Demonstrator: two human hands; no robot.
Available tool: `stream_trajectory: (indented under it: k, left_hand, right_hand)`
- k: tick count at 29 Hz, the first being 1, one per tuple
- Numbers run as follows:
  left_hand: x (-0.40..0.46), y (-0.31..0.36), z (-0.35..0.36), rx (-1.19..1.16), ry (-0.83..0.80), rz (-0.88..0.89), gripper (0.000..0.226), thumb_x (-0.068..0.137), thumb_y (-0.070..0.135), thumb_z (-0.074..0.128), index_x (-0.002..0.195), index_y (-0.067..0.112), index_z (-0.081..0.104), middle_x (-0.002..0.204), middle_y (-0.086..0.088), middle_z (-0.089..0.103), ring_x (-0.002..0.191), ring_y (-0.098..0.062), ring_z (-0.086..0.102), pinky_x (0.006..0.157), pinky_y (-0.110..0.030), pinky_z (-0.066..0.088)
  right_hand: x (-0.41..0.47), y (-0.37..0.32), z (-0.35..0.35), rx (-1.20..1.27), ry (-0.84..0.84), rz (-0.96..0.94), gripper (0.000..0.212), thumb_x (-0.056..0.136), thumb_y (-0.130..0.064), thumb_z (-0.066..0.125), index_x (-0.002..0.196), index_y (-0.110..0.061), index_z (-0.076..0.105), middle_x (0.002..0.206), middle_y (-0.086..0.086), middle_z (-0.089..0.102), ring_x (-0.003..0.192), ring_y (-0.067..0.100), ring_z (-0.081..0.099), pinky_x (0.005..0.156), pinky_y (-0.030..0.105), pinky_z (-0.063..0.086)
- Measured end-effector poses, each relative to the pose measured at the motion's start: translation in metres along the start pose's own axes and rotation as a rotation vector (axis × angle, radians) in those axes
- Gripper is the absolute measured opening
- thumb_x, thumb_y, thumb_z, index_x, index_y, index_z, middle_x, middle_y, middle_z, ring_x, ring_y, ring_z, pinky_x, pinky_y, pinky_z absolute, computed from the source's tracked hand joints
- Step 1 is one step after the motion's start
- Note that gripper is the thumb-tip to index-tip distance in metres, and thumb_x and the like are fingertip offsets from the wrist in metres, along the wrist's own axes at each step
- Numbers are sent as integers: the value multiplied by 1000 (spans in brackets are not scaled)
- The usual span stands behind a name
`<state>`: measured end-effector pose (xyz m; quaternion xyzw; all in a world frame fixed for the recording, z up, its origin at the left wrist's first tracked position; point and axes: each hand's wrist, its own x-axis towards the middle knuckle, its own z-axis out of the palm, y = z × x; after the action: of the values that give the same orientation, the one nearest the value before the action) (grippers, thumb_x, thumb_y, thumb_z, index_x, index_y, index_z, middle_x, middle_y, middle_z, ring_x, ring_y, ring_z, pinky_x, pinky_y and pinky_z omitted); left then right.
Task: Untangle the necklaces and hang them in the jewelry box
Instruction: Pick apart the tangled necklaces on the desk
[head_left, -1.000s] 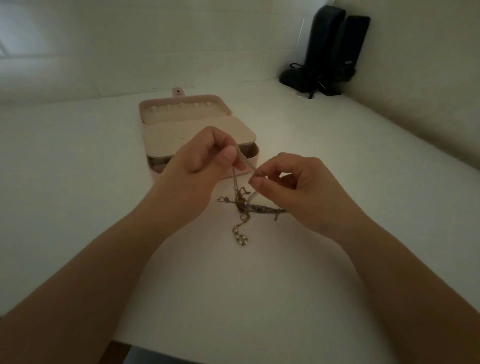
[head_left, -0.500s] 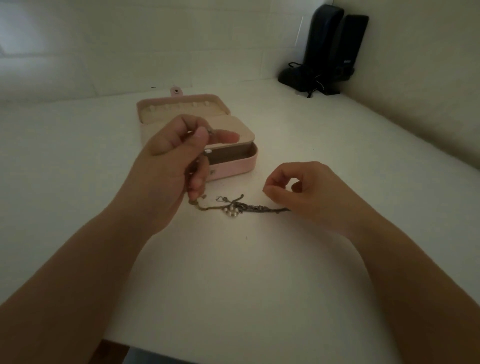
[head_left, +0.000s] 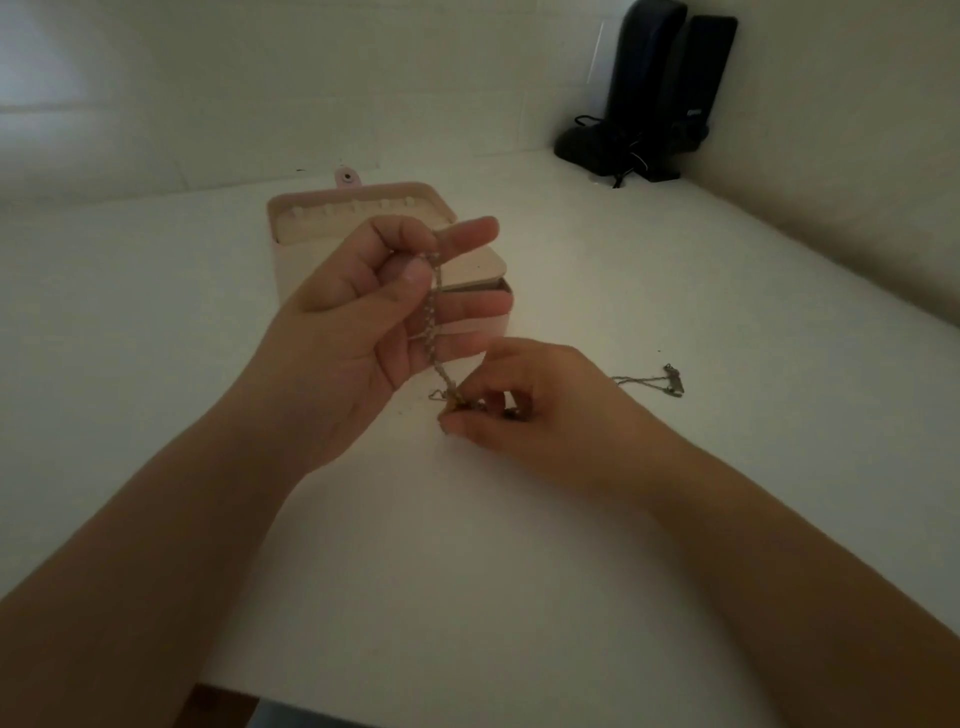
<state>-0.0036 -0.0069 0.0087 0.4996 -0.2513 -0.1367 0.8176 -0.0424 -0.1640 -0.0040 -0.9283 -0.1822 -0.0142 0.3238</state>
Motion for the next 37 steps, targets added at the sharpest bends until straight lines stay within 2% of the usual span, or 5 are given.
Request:
stream_trajectory:
  k: [5,10,19,27,37]
  left_hand:
    - [-2,2,-7,368,279,-58,29,90,-4,39,89,16,61,86,5,70,45,-5,52,37,-15,37]
    - [-8,-3,-9,930,161,-128,25,87,13,54,77,32,67,75,14,71,43,-14,47,47,-19,40]
    - [-12,-9,-5,1544,-21,42,20,82,47,49,82,33,63,77,19,56,72,-1,51,63,-24,43]
    - [-11,-19,20,1033,-331,-120,34,89,24,53,116,43,51,115,30,56,102,8,55,83,-8,44]
    - [-10,-11,7,750,-183,-239,17,87,12,58,88,26,68,75,2,72,71,-13,69,69,-17,54]
  right_hand:
    - [-12,10,-37,242,-129,204,10,80,-29,67,73,-22,65,51,-19,58,43,3,38,49,15,32]
    - [-20,20,-52,271,-235,234,19,68,-40,72,74,-23,69,67,1,70,61,11,57,67,30,47]
    - [-21,31,-70,1096,309,-59,11,72,-25,63,81,-28,70,69,-6,63,45,3,44,37,13,24]
    - [-15,26,-64,1434,134,-346,21,79,-17,64,100,-19,67,89,0,65,63,6,55,53,16,44]
    - [-19,38,-82,1572,555,-331,17,79,-12,58,88,-19,71,84,-1,65,60,8,54,48,19,40]
